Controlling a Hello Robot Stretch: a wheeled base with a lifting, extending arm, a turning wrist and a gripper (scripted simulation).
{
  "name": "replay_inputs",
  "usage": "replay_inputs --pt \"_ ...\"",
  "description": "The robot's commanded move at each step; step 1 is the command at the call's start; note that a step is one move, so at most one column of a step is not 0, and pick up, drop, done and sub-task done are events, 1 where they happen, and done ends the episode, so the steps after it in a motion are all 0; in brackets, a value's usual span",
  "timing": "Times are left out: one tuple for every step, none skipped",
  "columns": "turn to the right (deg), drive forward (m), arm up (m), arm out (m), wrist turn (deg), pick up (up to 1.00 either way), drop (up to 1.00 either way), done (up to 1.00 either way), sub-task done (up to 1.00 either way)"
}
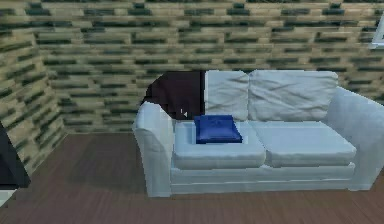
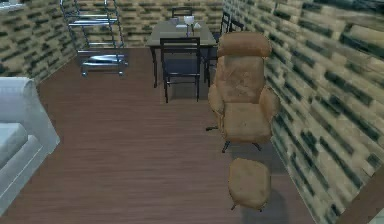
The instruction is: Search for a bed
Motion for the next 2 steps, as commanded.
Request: replay_inputs --pt "21.0 0.00 0.00 0.00 0.0 0.00 0.00 0.00 0.00" --pt "0.0 0.10 0.00 0.00 0.0 0.00 0.00 0.00 0.00"
